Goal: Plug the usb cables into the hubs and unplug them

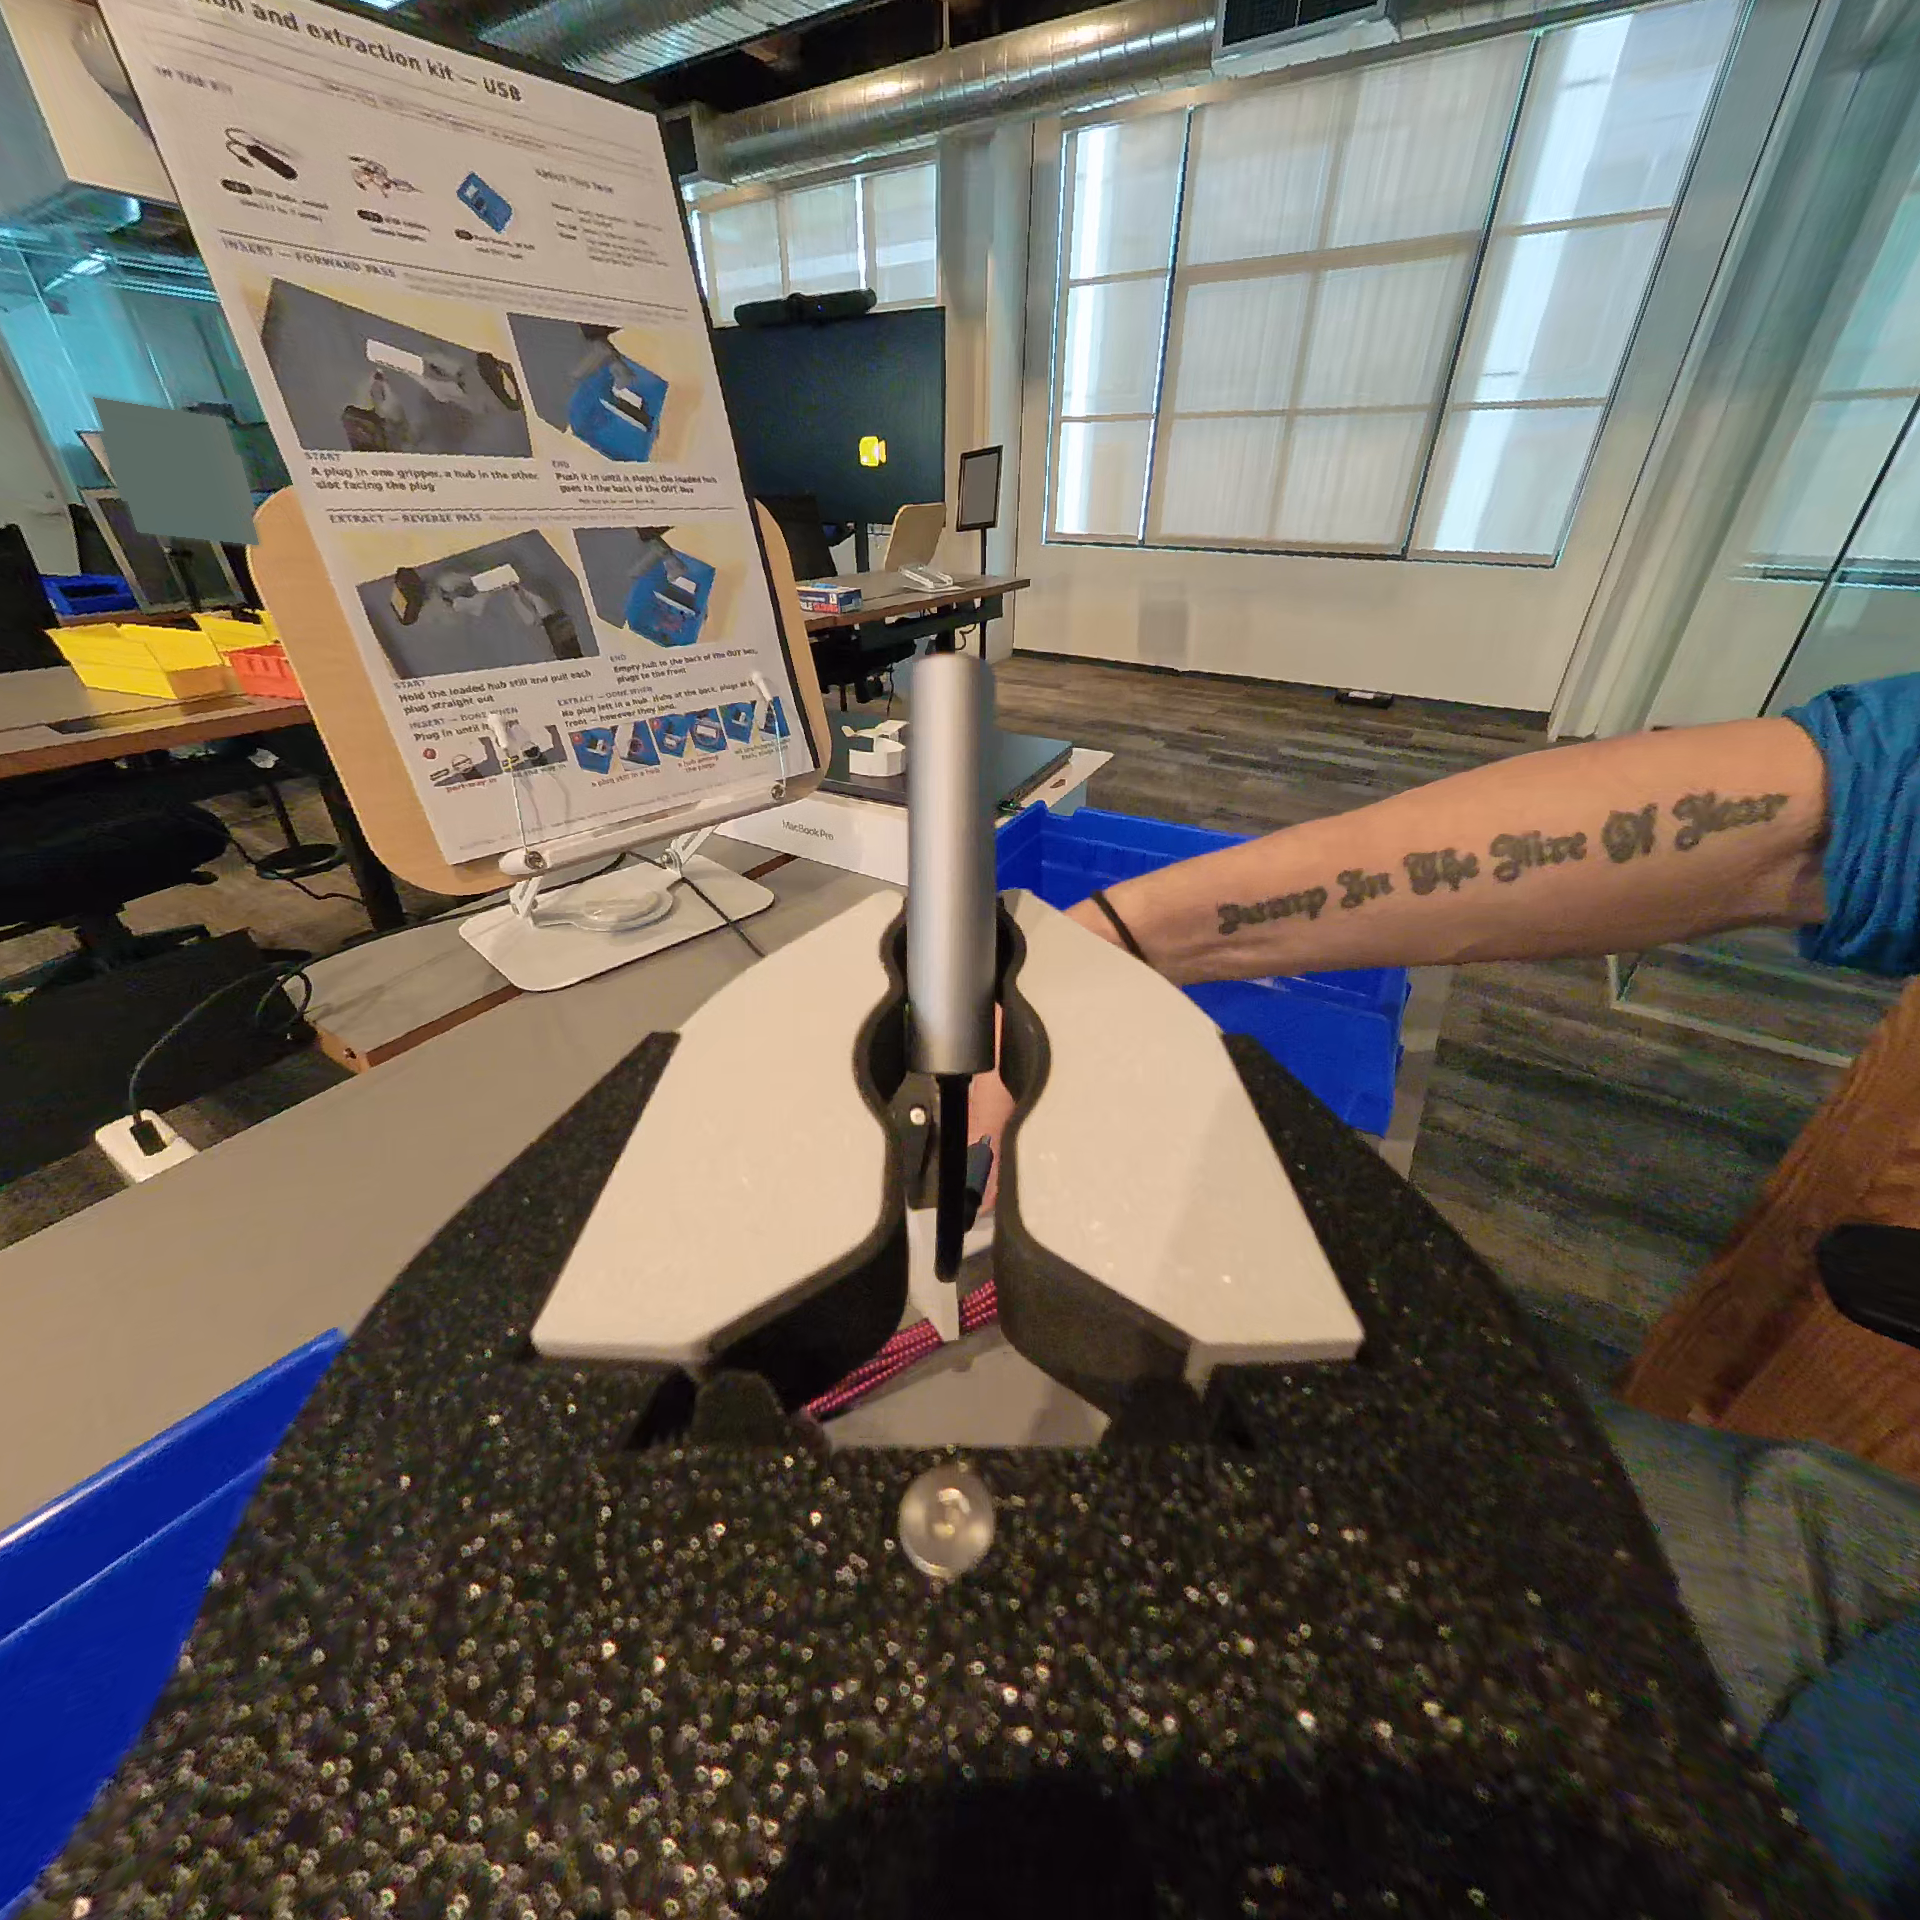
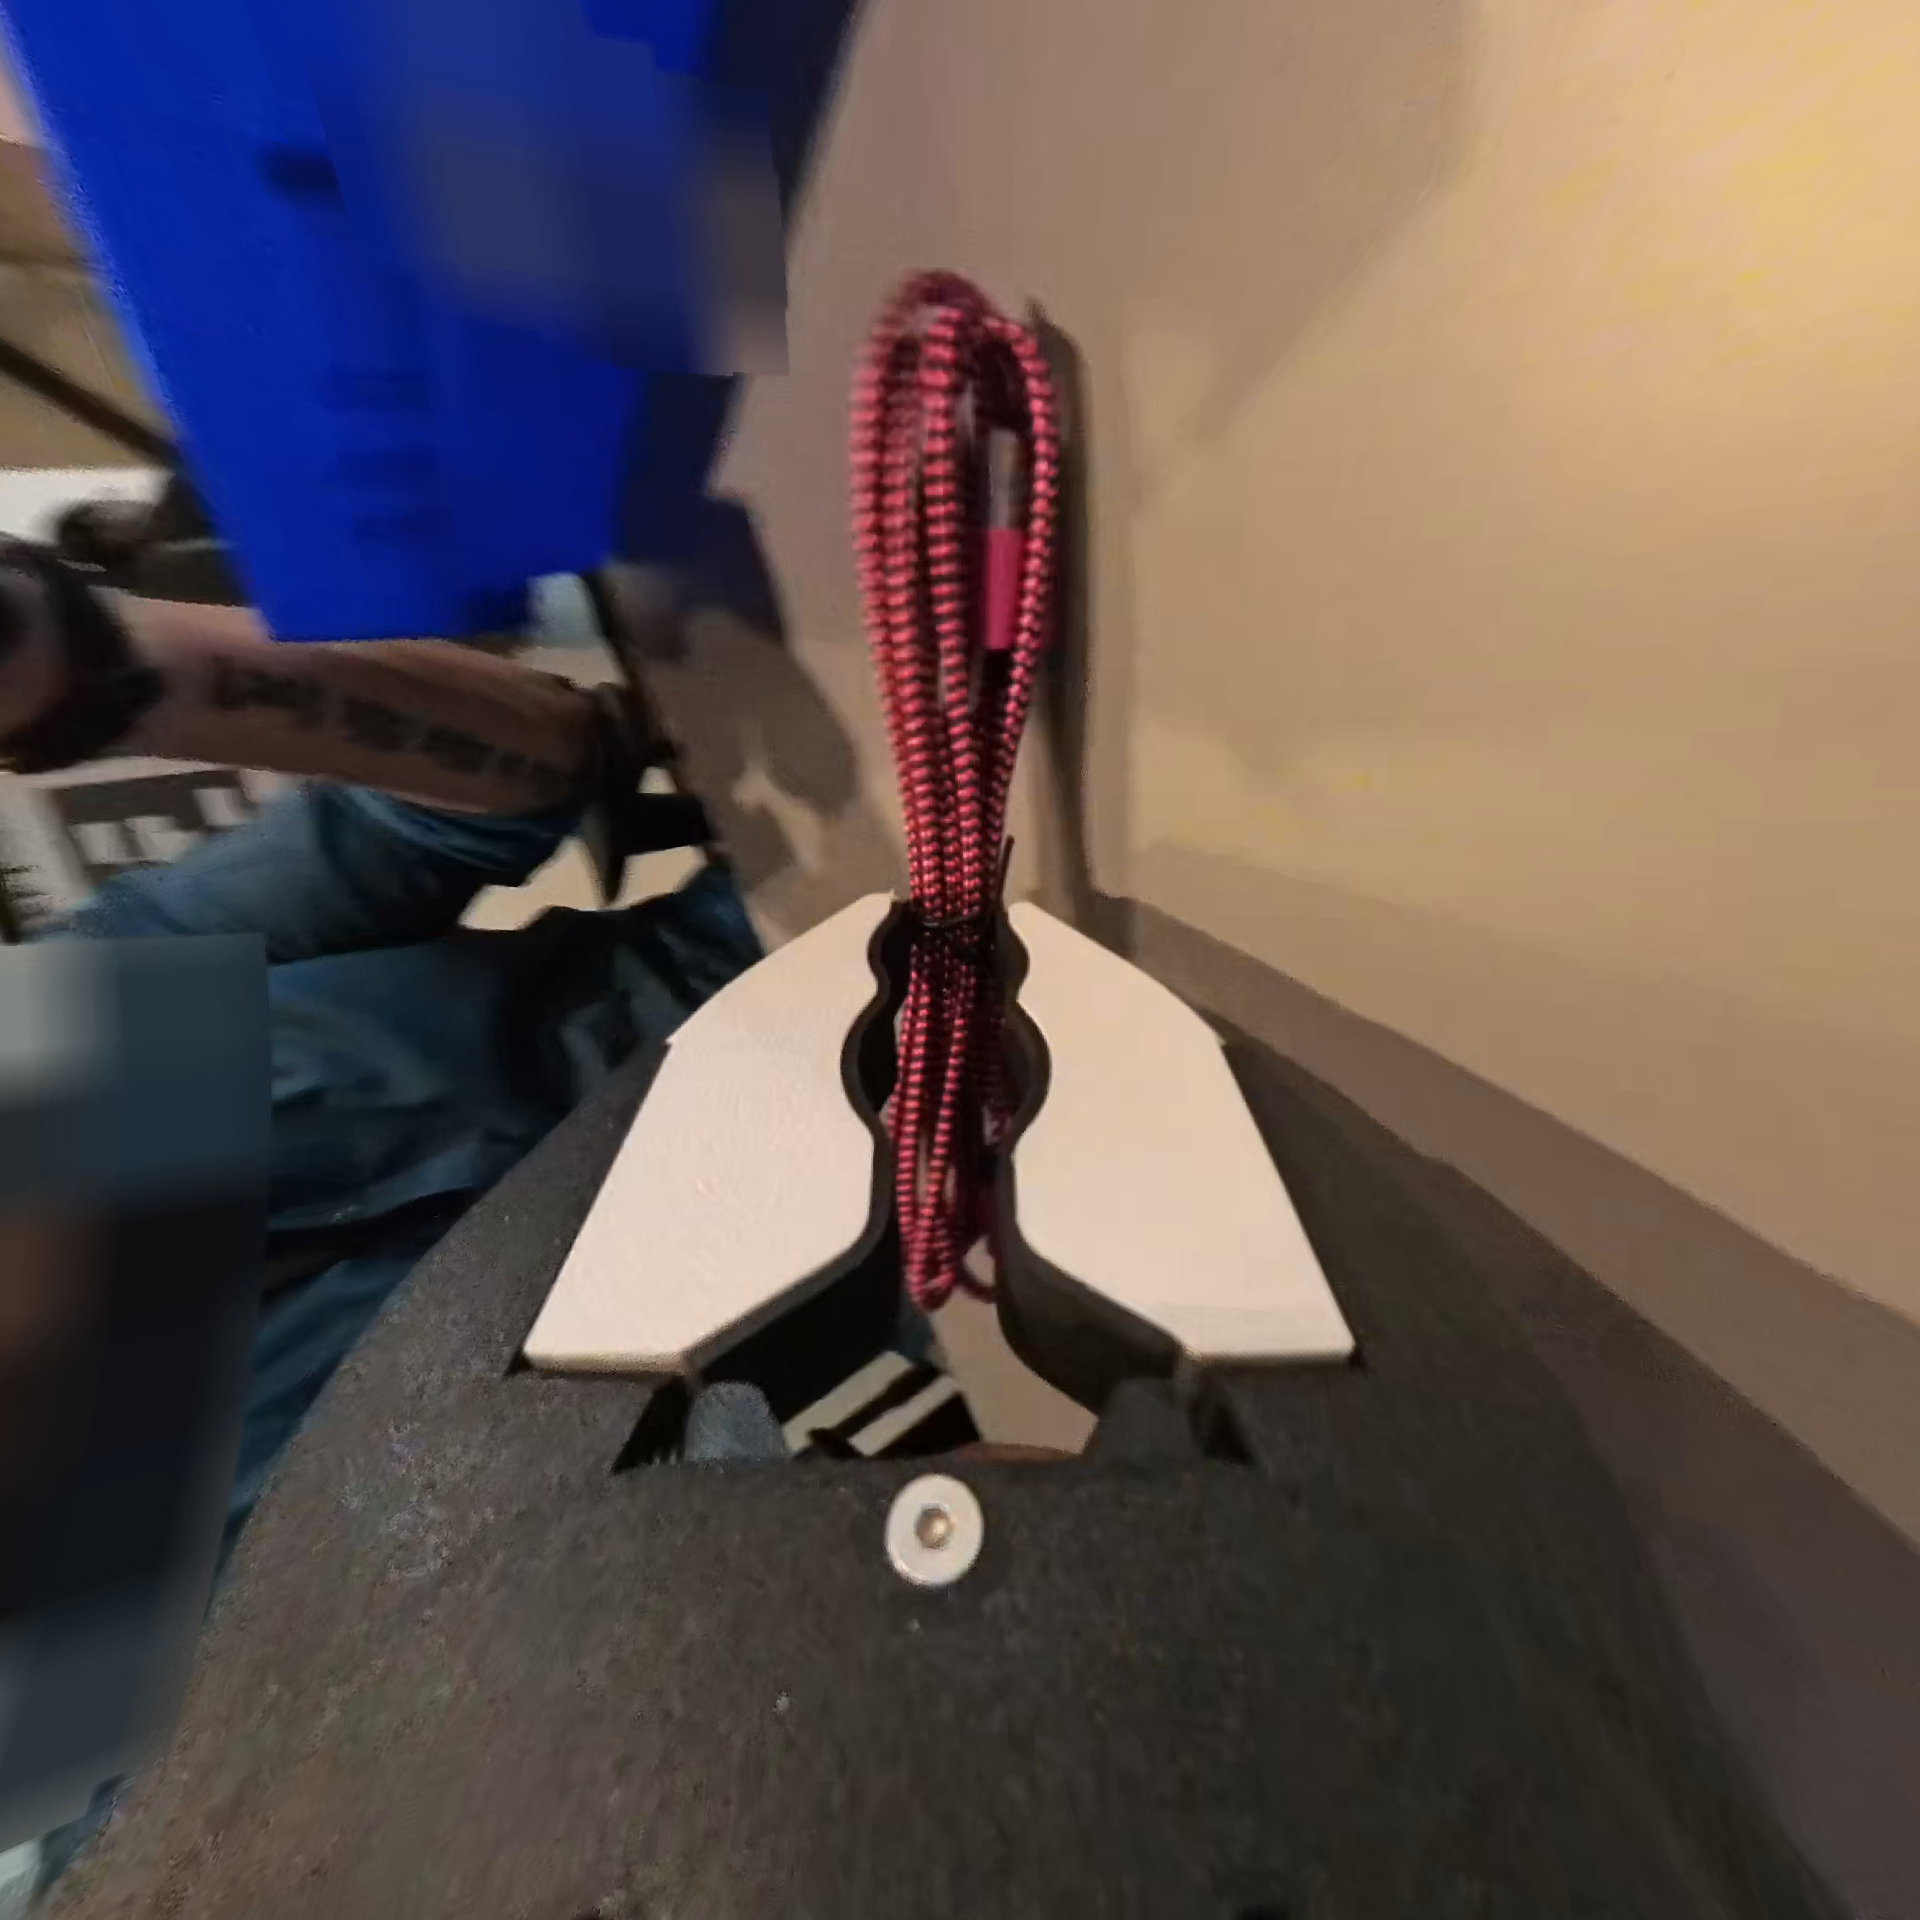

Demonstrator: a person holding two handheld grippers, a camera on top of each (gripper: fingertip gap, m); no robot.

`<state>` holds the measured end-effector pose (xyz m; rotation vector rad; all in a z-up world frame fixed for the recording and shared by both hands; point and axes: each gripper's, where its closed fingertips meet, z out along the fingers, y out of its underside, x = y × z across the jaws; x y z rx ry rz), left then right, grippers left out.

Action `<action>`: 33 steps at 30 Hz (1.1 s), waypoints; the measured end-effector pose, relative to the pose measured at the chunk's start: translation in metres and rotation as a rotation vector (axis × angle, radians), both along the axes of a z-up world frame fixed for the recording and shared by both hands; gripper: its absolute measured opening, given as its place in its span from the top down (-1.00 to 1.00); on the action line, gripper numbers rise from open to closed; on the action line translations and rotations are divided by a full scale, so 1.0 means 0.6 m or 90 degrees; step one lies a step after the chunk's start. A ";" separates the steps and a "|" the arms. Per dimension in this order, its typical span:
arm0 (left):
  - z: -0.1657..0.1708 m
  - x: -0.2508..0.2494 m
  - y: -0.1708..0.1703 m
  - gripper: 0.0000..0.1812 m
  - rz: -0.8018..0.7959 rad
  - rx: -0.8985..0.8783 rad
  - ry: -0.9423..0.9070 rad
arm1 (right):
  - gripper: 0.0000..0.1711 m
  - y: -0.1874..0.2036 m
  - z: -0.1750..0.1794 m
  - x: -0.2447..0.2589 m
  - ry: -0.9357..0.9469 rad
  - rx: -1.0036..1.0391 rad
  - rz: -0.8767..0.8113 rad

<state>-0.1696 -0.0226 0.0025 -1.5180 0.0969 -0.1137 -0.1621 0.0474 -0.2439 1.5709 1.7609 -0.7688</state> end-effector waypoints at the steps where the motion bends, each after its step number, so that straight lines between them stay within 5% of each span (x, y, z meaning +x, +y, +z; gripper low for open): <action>1: 0.000 0.001 0.000 0.86 0.000 -0.001 0.001 | 0.83 0.007 -0.011 0.004 0.004 0.022 0.009; 13: -0.003 0.008 0.006 0.87 -0.007 -0.005 0.004 | 0.83 0.049 -0.013 -0.022 0.194 0.207 0.115; 23: -0.002 0.006 0.005 0.87 -0.003 -0.003 0.003 | 0.80 0.020 0.001 0.017 0.266 0.223 0.258; 29: 0.002 0.006 0.003 0.87 -0.001 0.003 0.002 | 0.70 -0.006 0.038 -0.021 0.297 0.142 0.154; 33: 0.006 0.007 0.001 0.86 0.001 0.005 0.006 | 1.00 -0.020 0.042 -0.048 0.319 0.120 0.142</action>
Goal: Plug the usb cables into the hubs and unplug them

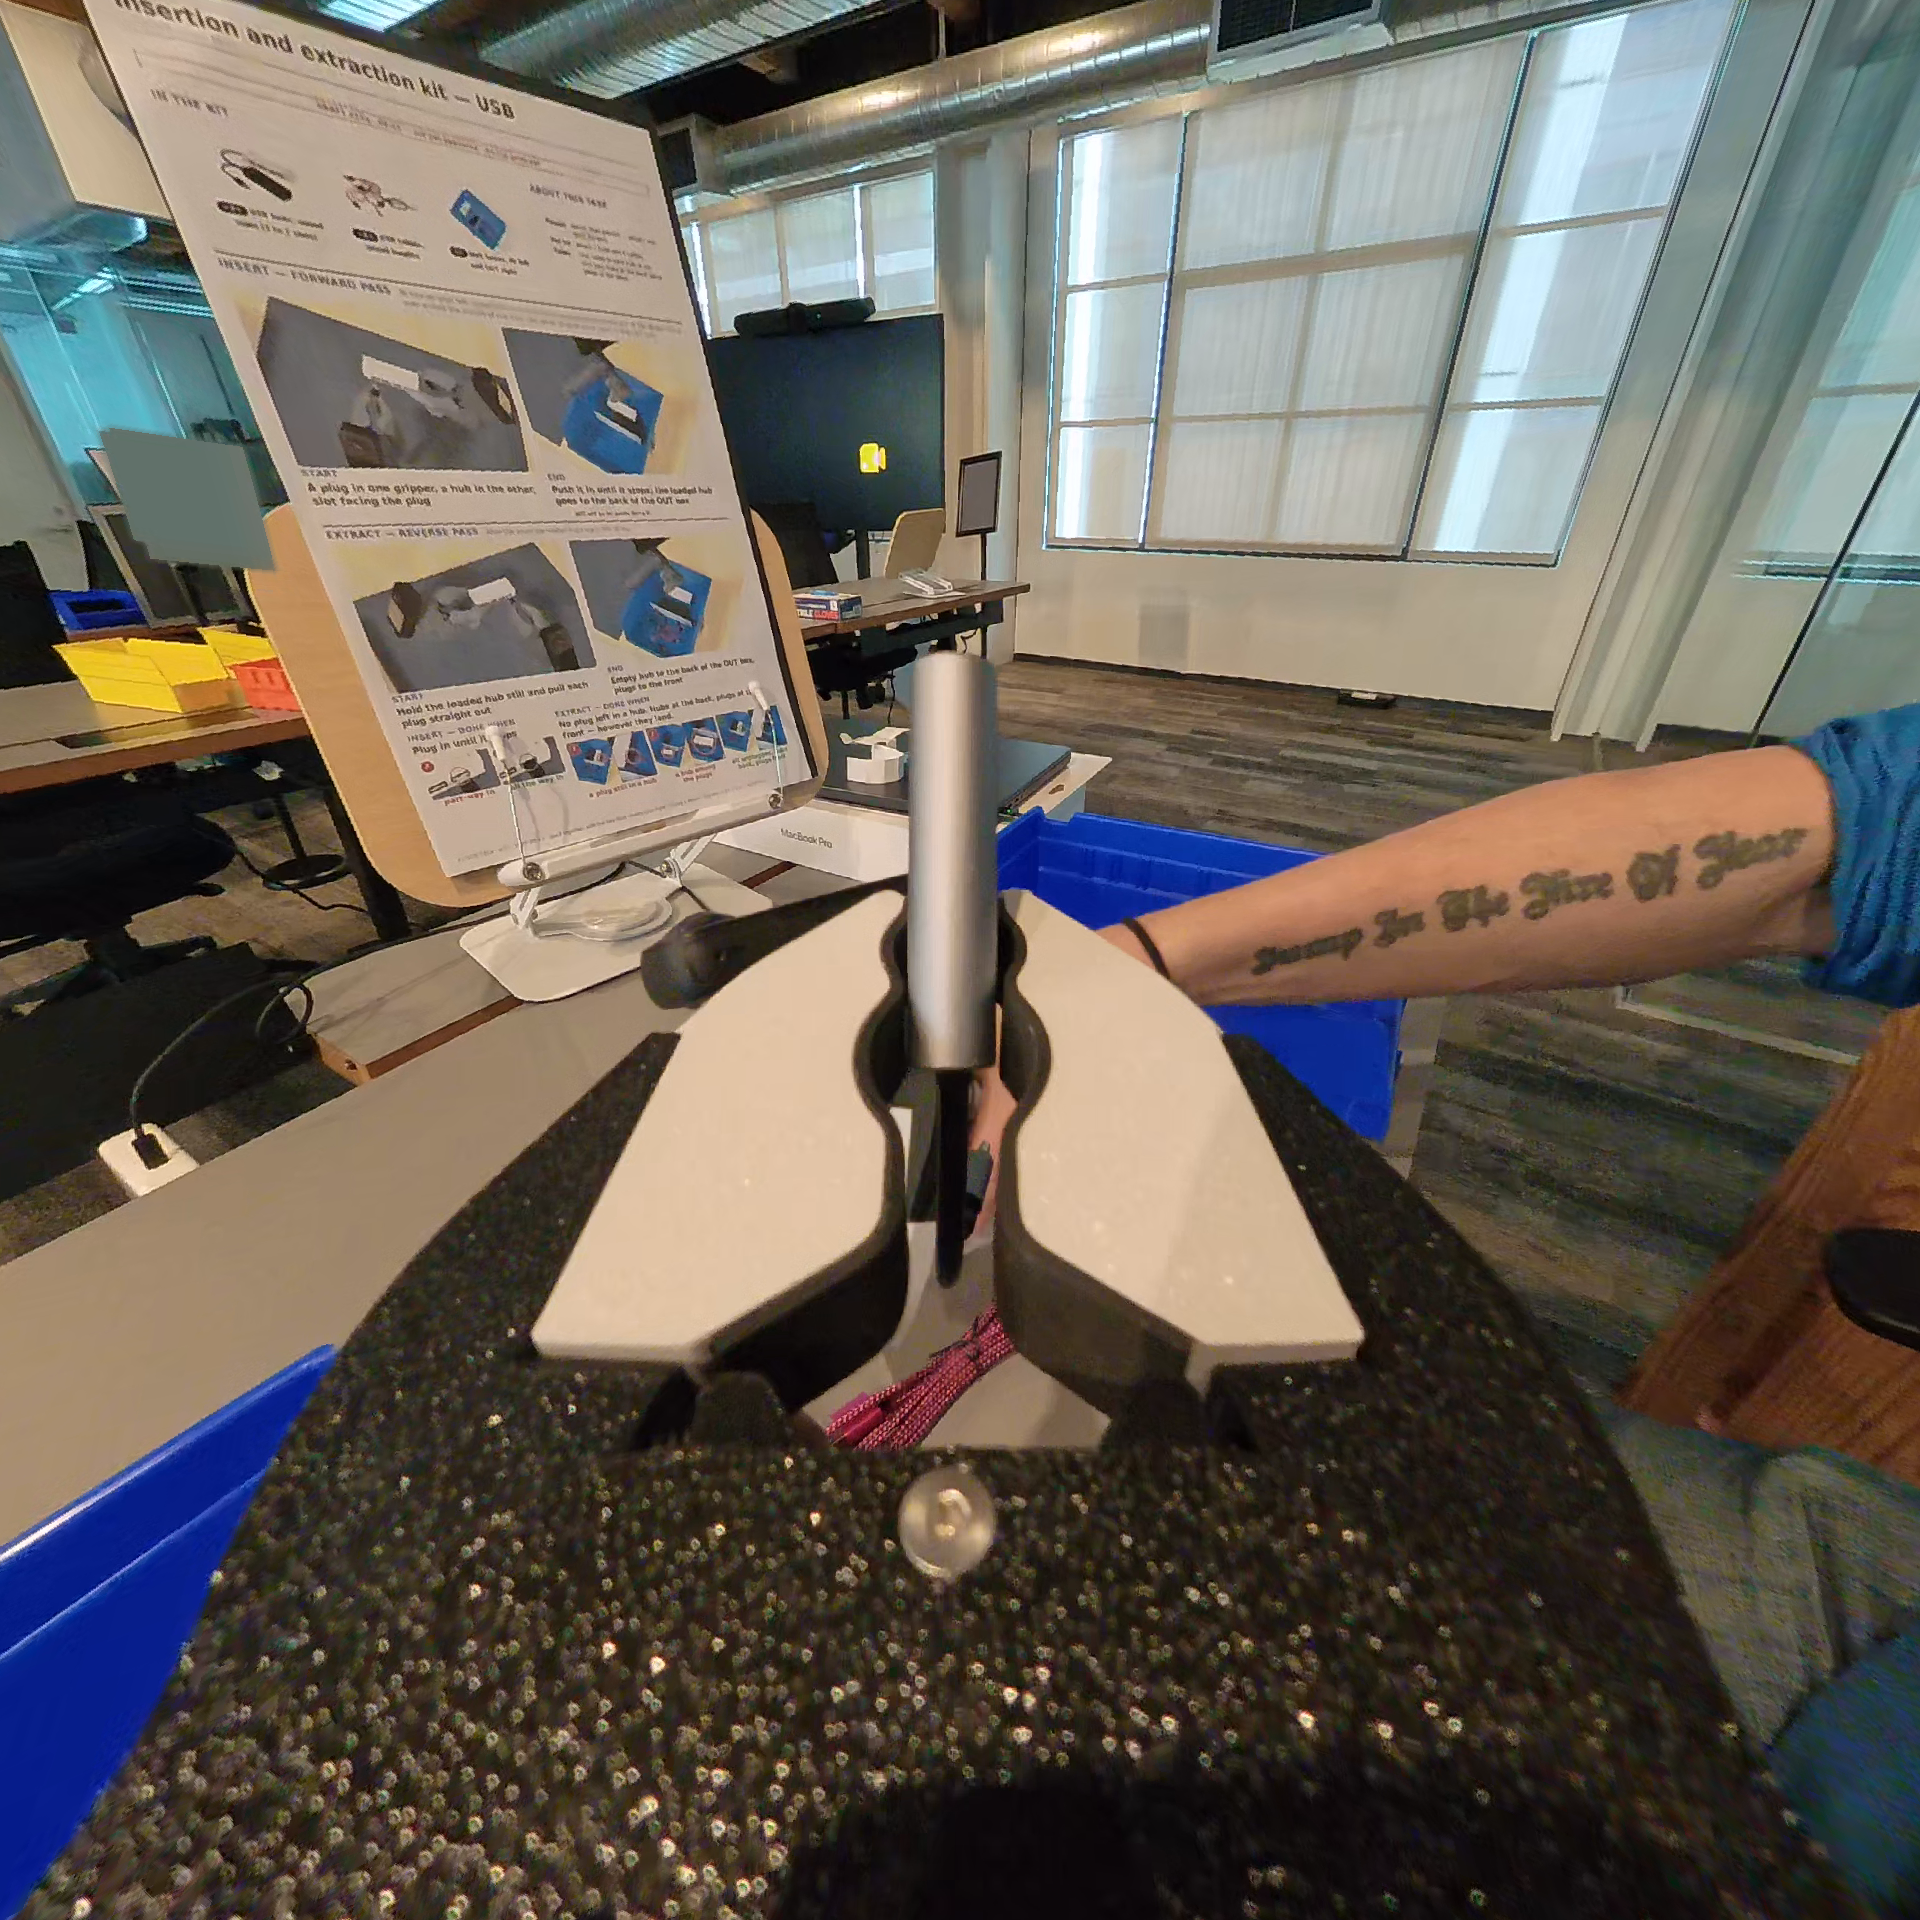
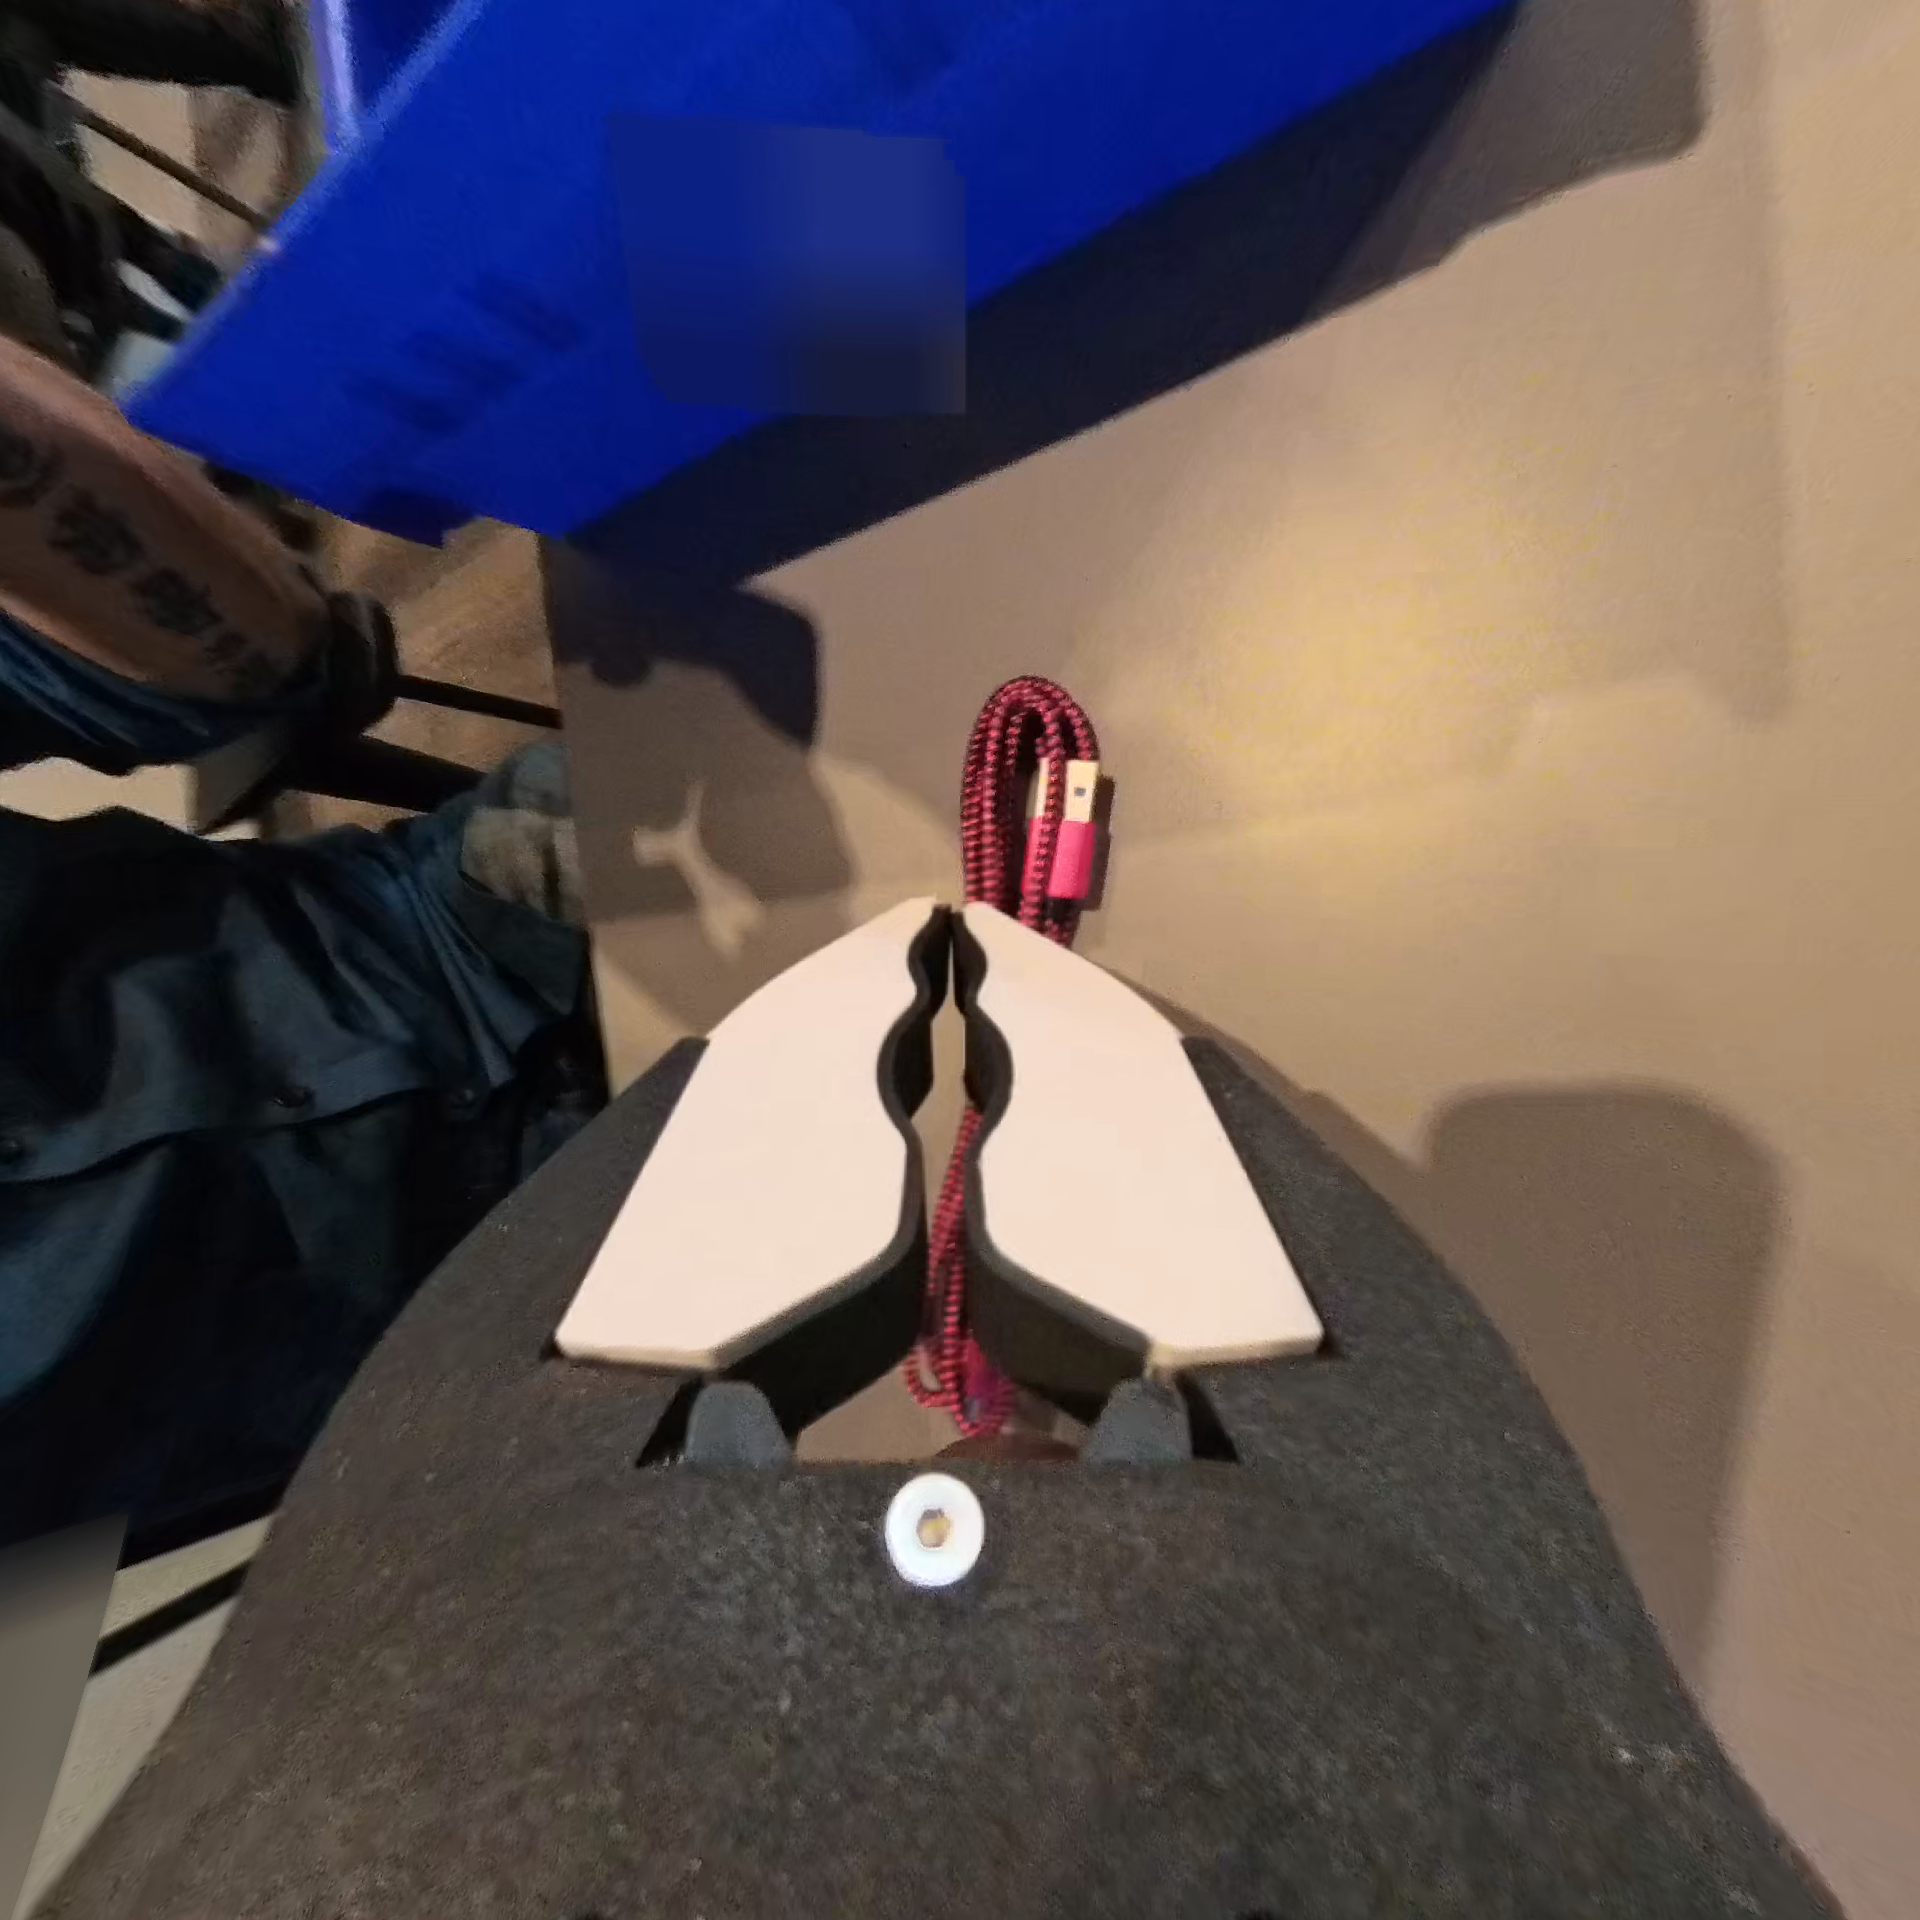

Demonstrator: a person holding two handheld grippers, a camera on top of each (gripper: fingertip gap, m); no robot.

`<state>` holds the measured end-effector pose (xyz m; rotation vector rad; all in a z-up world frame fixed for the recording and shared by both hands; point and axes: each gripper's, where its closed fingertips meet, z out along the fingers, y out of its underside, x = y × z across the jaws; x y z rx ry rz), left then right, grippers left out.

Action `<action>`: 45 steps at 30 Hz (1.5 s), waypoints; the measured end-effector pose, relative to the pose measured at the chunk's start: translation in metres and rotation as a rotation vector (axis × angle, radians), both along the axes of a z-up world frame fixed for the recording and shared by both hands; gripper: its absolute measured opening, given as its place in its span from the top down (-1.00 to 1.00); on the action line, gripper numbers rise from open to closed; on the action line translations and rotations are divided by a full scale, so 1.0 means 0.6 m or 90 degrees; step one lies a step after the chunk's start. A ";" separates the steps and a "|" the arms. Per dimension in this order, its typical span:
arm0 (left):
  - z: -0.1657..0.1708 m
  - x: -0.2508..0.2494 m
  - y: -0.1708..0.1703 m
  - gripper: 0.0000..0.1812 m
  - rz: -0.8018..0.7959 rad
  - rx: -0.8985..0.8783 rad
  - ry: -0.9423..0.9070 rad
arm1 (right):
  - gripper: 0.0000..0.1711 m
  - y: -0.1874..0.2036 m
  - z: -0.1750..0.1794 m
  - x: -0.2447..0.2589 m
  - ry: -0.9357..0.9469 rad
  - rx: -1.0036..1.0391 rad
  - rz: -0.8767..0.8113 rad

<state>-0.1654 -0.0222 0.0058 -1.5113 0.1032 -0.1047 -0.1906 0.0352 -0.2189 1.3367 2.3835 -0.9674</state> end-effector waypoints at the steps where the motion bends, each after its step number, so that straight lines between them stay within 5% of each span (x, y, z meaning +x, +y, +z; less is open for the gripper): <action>1: 0.001 0.000 -0.001 0.87 0.001 0.001 0.001 | 1.00 0.001 -0.007 -0.003 0.017 0.031 0.014; 8: 0.004 -0.013 -0.008 0.87 0.004 0.010 -0.009 | 0.87 -0.012 -0.044 -0.012 0.147 0.249 0.110; 16: 0.006 -0.013 -0.011 0.86 0.002 0.014 -0.010 | 0.97 -0.010 -0.048 -0.031 0.291 0.441 0.176; 21: 0.007 -0.012 -0.011 0.86 0.001 0.014 -0.010 | 0.78 -0.004 -0.049 -0.037 0.281 0.441 0.136; 28: 0.004 -0.010 -0.008 0.86 -0.001 0.010 -0.008 | 0.89 -0.009 -0.057 -0.025 0.234 0.385 0.137; 38: 0.003 -0.016 -0.008 0.87 0.003 0.012 -0.012 | 0.99 -0.005 -0.055 -0.029 0.402 0.539 0.249; 45: 0.003 -0.014 -0.006 0.87 0.007 0.011 -0.010 | 0.98 -0.003 -0.058 -0.030 0.363 0.480 0.214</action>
